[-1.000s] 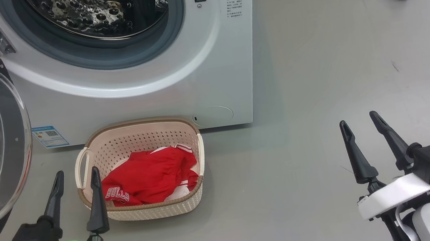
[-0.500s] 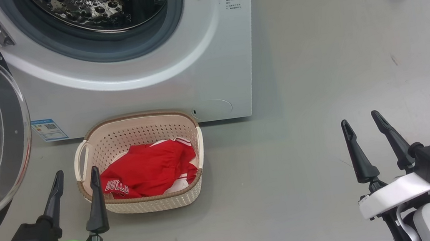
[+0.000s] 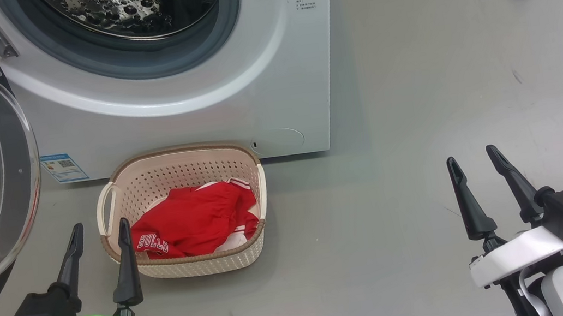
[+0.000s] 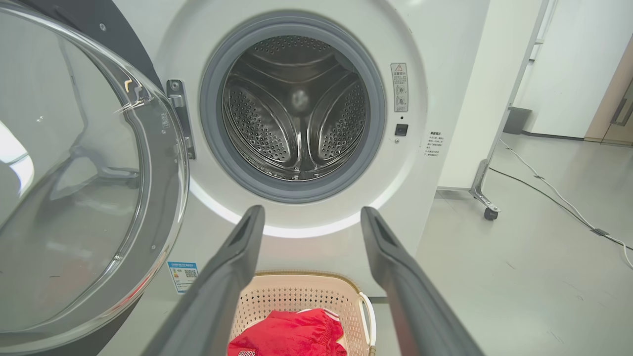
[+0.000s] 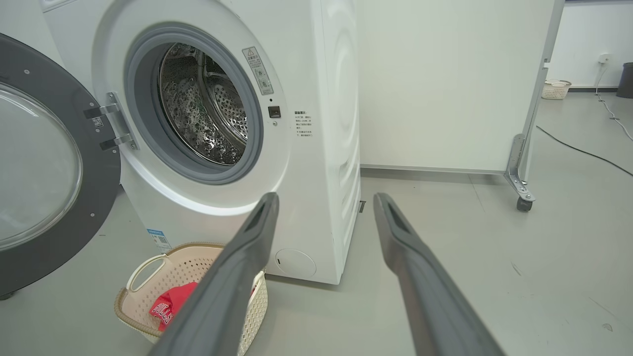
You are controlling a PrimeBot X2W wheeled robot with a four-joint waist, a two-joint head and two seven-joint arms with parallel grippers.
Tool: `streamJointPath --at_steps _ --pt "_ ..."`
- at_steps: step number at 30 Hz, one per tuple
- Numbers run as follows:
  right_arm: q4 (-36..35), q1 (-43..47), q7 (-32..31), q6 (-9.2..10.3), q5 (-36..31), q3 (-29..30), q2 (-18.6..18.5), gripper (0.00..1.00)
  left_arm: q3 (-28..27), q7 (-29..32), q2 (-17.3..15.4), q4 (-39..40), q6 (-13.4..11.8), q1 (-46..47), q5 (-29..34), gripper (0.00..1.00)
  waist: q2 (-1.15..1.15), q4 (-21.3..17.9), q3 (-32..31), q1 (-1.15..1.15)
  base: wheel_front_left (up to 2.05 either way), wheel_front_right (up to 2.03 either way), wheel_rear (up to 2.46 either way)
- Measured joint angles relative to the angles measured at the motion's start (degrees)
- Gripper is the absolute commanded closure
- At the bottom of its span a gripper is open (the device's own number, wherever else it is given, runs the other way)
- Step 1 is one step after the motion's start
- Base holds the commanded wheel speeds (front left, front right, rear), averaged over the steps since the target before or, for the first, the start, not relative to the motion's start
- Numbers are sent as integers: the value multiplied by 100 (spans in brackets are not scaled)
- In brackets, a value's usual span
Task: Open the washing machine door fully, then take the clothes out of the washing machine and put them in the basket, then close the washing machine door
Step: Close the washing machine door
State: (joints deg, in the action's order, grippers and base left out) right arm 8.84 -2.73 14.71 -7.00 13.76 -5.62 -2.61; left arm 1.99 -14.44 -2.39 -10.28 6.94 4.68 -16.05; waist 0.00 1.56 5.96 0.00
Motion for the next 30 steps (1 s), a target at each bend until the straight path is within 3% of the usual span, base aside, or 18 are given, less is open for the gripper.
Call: streamJointPath --at_steps 30 --pt "-5 3 0 0 26 107 0 0 192 0 3 -12 1 3 0 0 0 184 -13 0 0 0 0"
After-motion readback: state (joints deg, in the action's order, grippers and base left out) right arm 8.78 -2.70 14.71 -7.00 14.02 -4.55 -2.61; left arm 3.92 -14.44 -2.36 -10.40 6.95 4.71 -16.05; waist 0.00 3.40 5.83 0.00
